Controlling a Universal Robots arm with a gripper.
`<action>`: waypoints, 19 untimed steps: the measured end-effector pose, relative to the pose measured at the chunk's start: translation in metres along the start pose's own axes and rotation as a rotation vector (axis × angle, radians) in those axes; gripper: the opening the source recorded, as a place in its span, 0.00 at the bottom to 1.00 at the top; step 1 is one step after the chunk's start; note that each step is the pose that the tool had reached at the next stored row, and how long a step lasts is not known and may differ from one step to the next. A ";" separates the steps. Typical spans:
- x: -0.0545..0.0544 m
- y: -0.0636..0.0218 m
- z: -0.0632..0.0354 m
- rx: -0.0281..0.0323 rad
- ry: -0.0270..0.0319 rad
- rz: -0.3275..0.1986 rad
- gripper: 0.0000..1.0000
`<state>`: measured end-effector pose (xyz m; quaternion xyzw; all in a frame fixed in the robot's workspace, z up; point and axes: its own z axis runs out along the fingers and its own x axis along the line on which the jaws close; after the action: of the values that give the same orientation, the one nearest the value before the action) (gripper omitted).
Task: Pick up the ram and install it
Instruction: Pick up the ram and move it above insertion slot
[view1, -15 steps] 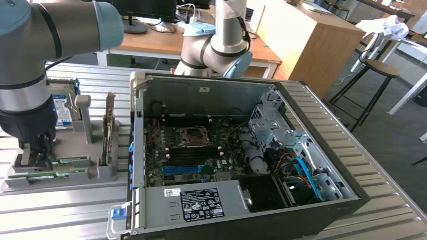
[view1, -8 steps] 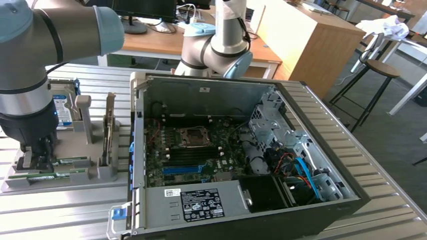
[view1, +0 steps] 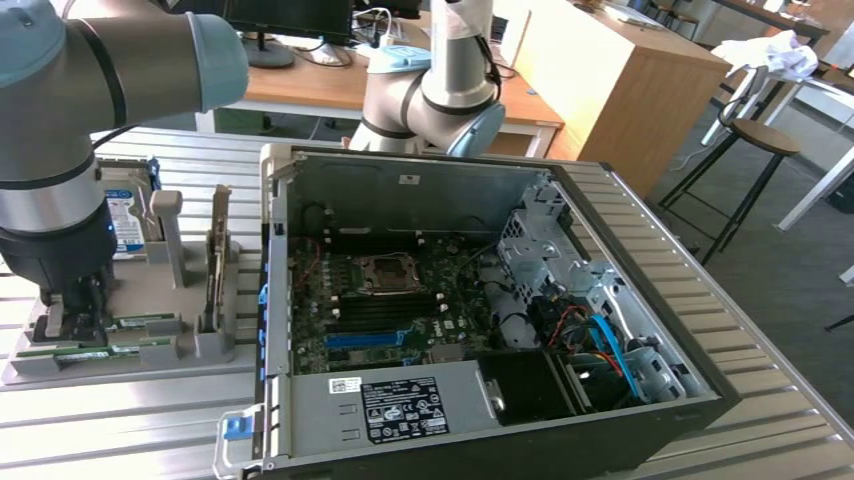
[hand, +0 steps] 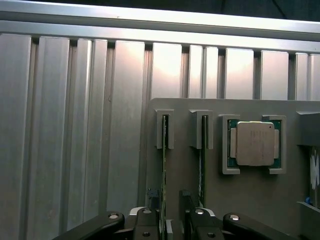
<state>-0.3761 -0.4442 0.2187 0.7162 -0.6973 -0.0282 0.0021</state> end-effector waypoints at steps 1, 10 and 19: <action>0.000 0.0000 0.0000 0.0000 0.0000 0.000 0.30; 0.001 -0.0001 0.0035 -0.0001 -0.0001 -0.003 0.30; 0.001 -0.0002 0.0043 -0.0007 0.0006 -0.017 0.30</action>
<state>-0.3761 -0.4446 0.2144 0.7220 -0.6913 -0.0282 0.0023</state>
